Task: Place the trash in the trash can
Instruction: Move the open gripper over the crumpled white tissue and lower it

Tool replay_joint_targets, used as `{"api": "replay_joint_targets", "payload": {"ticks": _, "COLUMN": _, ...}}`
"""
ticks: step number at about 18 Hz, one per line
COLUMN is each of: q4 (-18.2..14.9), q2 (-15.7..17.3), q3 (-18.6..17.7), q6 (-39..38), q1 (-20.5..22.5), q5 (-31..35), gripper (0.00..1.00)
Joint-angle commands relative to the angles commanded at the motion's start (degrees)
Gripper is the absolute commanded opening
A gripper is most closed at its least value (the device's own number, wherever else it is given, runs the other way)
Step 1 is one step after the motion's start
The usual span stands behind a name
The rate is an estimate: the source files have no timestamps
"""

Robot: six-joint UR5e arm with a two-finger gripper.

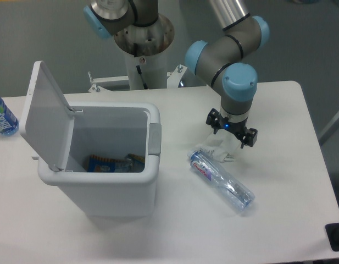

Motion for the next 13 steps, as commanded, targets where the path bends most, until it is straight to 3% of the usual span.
{"api": "replay_joint_targets", "payload": {"ticks": 3, "q4": 1.06, "q2": -1.05, "q3": 0.17, "q6": 0.0, "q1": 0.0, "q5": 1.22, "gripper": 1.0}}
{"api": "replay_joint_targets", "payload": {"ticks": 6, "q4": 1.94, "q2": -1.94, "q3": 0.09, "q6": -0.26, "q1": -0.17, "q5": 5.18, "gripper": 0.8}}
{"api": "replay_joint_targets", "payload": {"ticks": 13, "q4": 1.59, "q2": -2.03, "q3": 0.79, "q6": -0.61, "q1": -0.26, "q5": 5.45, "gripper": 0.34}}
